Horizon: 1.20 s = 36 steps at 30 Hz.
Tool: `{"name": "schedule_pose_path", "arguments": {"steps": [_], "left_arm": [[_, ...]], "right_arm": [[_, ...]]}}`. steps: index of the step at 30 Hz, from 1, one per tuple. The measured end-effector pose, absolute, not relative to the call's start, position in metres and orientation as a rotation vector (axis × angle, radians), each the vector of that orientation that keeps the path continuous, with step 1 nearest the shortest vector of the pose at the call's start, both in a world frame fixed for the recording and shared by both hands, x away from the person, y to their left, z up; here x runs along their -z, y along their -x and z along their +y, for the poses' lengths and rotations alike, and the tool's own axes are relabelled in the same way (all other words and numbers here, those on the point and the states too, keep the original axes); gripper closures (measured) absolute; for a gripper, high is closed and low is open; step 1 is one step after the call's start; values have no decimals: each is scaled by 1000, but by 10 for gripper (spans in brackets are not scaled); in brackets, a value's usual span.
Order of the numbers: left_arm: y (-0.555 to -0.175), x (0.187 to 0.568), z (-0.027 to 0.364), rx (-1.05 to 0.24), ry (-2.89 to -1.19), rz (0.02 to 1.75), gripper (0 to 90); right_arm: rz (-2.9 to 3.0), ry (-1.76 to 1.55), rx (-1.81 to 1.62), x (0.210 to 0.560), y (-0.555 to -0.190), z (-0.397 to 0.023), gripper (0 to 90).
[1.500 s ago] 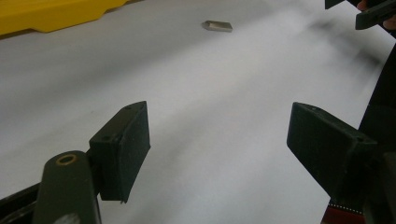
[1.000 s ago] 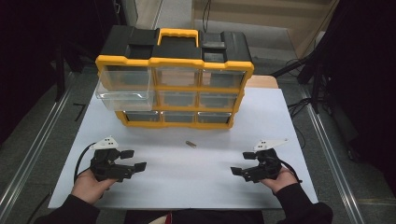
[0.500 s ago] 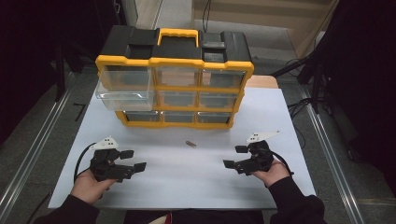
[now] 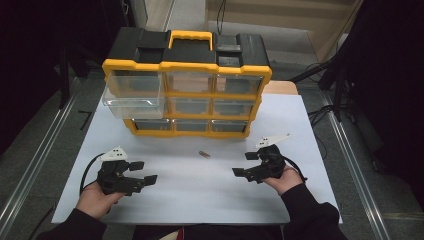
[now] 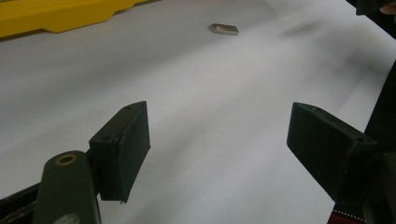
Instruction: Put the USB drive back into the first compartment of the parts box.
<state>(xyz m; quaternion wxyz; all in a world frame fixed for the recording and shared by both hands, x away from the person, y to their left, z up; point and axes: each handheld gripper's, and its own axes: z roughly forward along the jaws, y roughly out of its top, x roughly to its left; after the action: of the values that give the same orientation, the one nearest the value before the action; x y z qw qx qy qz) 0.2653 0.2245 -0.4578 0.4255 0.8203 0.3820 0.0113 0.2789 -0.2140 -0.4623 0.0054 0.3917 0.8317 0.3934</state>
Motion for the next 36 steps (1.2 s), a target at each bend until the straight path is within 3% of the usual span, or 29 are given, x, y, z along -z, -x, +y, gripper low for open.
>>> {"name": "schedule_pose_path", "arguments": {"steps": [36], "left_arm": [[-265, 460, 225, -34, -2067, 948, 224]], "right_arm": [[2637, -1255, -1220, 455, -335, -153, 140]]}}
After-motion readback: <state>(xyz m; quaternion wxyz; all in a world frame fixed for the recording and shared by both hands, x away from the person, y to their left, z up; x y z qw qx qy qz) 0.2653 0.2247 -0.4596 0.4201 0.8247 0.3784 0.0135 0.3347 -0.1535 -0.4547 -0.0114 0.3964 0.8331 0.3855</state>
